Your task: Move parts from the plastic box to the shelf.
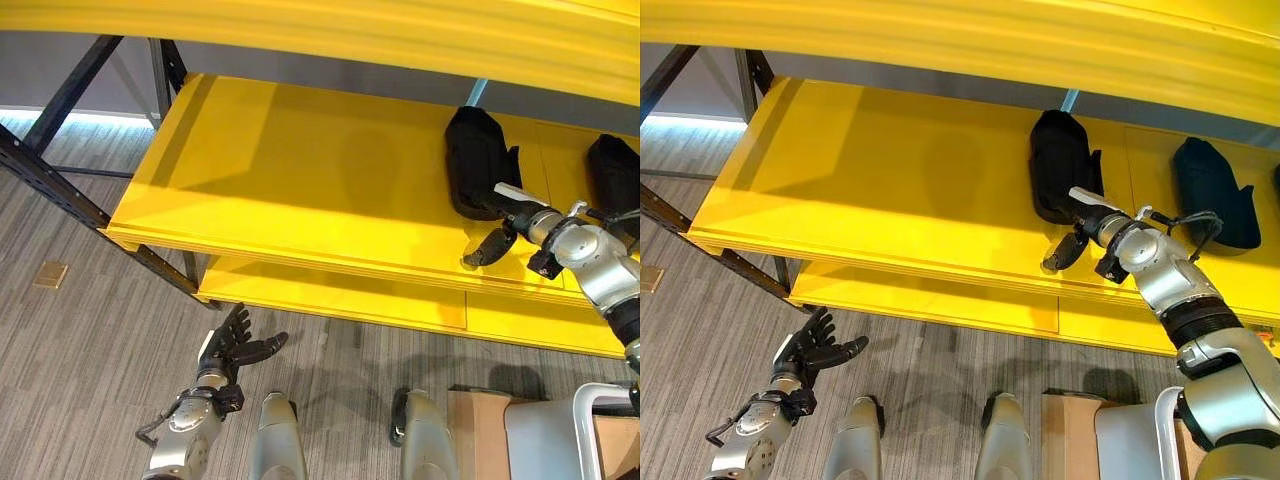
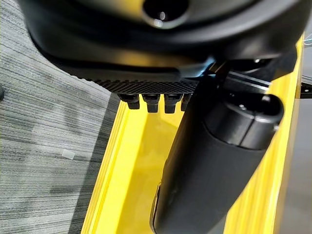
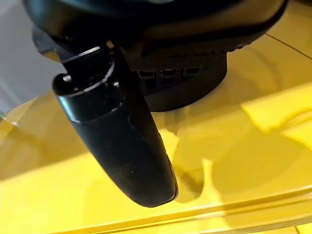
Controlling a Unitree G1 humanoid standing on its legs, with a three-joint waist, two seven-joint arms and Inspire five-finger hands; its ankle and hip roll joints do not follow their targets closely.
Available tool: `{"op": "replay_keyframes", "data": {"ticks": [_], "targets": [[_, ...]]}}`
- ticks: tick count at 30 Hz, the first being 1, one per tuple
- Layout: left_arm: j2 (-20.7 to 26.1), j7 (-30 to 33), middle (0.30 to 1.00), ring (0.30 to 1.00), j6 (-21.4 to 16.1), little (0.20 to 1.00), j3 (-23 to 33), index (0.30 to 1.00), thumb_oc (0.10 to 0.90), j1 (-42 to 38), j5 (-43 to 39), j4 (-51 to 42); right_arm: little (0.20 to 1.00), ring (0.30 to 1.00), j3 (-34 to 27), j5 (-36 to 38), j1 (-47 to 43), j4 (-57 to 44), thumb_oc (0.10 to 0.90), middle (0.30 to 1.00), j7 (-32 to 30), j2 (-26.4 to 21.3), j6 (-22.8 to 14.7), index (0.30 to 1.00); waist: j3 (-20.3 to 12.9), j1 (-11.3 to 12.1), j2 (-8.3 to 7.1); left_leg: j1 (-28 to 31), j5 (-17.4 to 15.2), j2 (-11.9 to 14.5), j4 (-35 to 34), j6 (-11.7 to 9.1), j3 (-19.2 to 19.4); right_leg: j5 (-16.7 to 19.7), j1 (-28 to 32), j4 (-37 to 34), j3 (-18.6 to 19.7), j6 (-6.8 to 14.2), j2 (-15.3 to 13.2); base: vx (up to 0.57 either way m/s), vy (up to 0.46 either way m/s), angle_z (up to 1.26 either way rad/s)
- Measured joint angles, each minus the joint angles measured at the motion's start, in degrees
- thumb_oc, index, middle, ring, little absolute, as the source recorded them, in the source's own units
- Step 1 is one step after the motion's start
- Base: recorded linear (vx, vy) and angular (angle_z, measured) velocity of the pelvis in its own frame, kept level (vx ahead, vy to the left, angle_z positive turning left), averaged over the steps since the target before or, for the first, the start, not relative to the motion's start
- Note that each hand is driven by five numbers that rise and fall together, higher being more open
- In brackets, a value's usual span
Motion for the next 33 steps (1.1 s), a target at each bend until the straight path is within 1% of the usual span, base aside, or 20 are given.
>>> {"op": "replay_keyframes", "data": {"ticks": [3,12,17,27,32,33], "targets": [[0.0,-0.3,1.0,1.0,0.1,1.0,0.0,1.0,0.9,-0.1,0.0,0.0,1.0,1.0,0.0,1.5,0.1,-1.2,0.9,1.0,0.9,-0.2,-0.1,1.0,0.0,0.0,-0.1,0.0,0.0,0.0,0.0,0.0,0.0,0.0,0.0,0.0,0.0,0.0,0.0,0.0,0.0,0.0],[0.0,-0.3,1.0,1.0,0.2,1.0,0.1,1.0,0.9,-0.1,0.0,0.0,1.0,1.0,0.0,1.5,0.6,-1.2,0.9,1.0,1.9,-0.2,0.0,1.0,0.1,0.1,-0.3,-0.1,0.0,0.0,0.0,0.0,-0.1,0.0,0.0,0.0,-0.1,0.0,0.0,0.0,0.0,0.0],[0.0,-0.4,1.0,1.0,0.2,1.0,0.1,1.0,0.9,-0.1,0.0,0.0,1.0,1.0,0.0,3.6,0.8,-1.5,0.9,1.0,2.4,-0.2,0.1,1.0,0.1,0.1,-0.36,0.0,0.0,0.0,0.1,0.0,-0.1,0.0,0.1,0.0,-0.1,0.0,0.0,0.0,0.0,0.0],[0.0,-0.5,1.0,1.0,0.4,1.0,0.1,1.0,0.9,-0.1,0.0,0.0,1.0,1.0,-0.1,5.0,1.6,-3.5,0.9,1.0,3.9,-0.6,0.7,1.0,0.0,-0.1,-0.74,0.0,-0.1,0.0,0.3,0.0,-0.1,0.0,0.1,0.0,0.0,0.0,0.0,0.0,0.0,0.0],[0.0,-1.2,1.0,1.0,1.2,1.0,0.1,1.0,0.9,-0.1,0.0,0.0,1.0,1.0,-0.4,5.0,2.4,-3.9,0.9,1.0,4.6,-0.6,0.7,1.0,0.0,-0.1,-0.93,-0.1,-0.2,0.0,0.6,0.0,-0.1,0.0,0.2,0.0,0.0,0.0,0.0,0.0,0.0,0.0],[0.0,-1.5,1.0,1.0,1.4,1.0,0.1,1.0,0.9,-0.1,0.0,0.0,1.0,1.0,-1.3,5.0,3.6,-4.9,0.9,1.0,4.5,-0.6,0.7,1.0,0.0,-0.1,-1.02,-0.1,-0.2,0.0,0.7,0.0,-0.1,0.0,0.2,0.0,0.0,0.0,0.0,0.0,0.0,0.0]]}}
